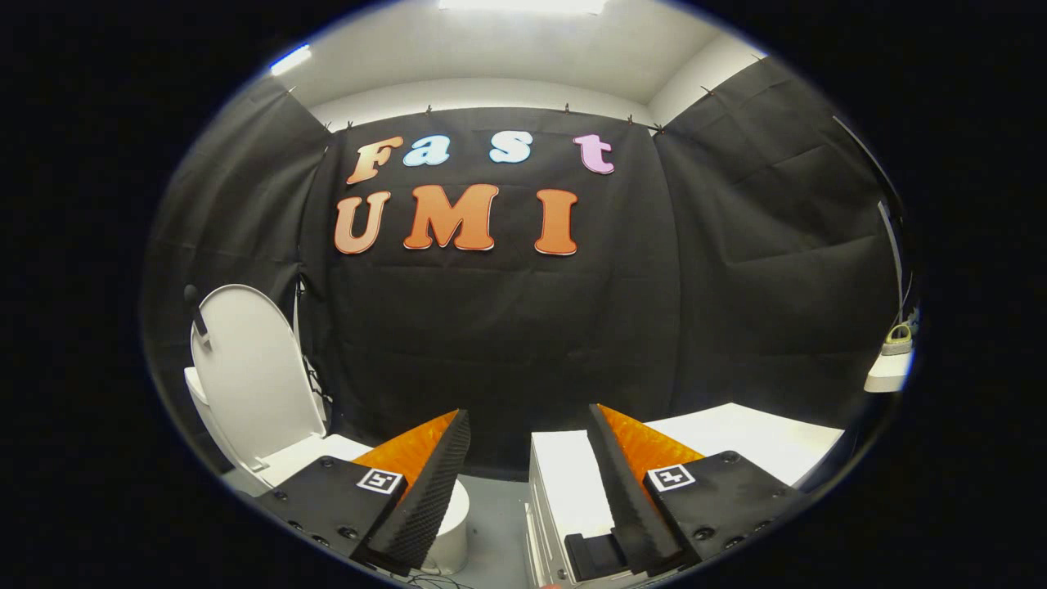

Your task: Open the toilet lid.

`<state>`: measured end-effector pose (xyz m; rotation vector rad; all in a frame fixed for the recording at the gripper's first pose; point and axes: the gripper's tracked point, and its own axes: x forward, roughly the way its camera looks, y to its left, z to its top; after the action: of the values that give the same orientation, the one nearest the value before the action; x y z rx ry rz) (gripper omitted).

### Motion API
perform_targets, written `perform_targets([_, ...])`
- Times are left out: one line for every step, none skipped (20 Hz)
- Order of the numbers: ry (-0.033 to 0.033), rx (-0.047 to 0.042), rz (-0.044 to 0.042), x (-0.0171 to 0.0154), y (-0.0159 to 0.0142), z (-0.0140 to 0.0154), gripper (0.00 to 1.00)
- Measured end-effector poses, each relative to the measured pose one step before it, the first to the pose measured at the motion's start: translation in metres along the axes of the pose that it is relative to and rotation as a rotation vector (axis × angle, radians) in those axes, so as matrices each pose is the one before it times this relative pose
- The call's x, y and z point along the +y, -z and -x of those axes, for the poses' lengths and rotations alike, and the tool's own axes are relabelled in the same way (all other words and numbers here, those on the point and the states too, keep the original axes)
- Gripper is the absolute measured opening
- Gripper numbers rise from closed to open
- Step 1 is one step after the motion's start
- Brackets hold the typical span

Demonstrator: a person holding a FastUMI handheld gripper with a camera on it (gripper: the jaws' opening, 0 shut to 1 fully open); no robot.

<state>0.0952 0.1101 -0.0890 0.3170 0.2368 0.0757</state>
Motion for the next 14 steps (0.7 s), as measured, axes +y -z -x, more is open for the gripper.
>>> perform_targets([-0.00071, -0.00037, -0.00048, 0.00058, -0.00151, -0.00003, 0.93])
perform_targets([0.00011, 0.00075, -0.00061, 0.00039, 0.00047, 0.00038, 0.93])
perform_targets([0.00078, 0.00154, -0.00018, -0.00006, -0.00033, -0.00122, 0.93])
perform_targets([0.00091, 0.00143, -0.00009, 0.00001, 0.00087, 0.00034, 0.93])
perform_targets([0.0007, -0.00031, -0.00026, 0.00013, -0.00003, -0.00073, 0.93])
perform_targets([0.00003, -0.00103, -0.00024, 0.00059, -0.00057, 0.0005, 0.93])
perform_targets([0.00084, 0.00003, -0.00009, -0.00039, -0.00075, -0.00045, 0.93])
perform_targets([0.00035, 0.00189, -0.00037, -0.00047, 0.00069, 0.00026, 0.93])
perform_targets([0.00093, 0.00104, -0.00009, -0.00157, 0.00109, 0.00033, 0.93])
perform_targets([0.0007, 0.00145, -0.00047, 0.00029, 0.00043, -0.00005, 0.93])
perform_targets([0.00016, 0.00051, -0.00056, 0.00022, 0.00006, 0.00042, 0.93])
perform_targets([0.0004, -0.00014, -0.00004, 0.00021, 0.00005, -0.00032, 0.93])
perform_targets([-0.00022, -0.00114, 0.0004, -0.00061, -0.00073, 0.00046, 0.93])
perform_targets([0.00216, 0.00079, 0.00008, 0.00041, 0.00039, -0.00039, 0.93])
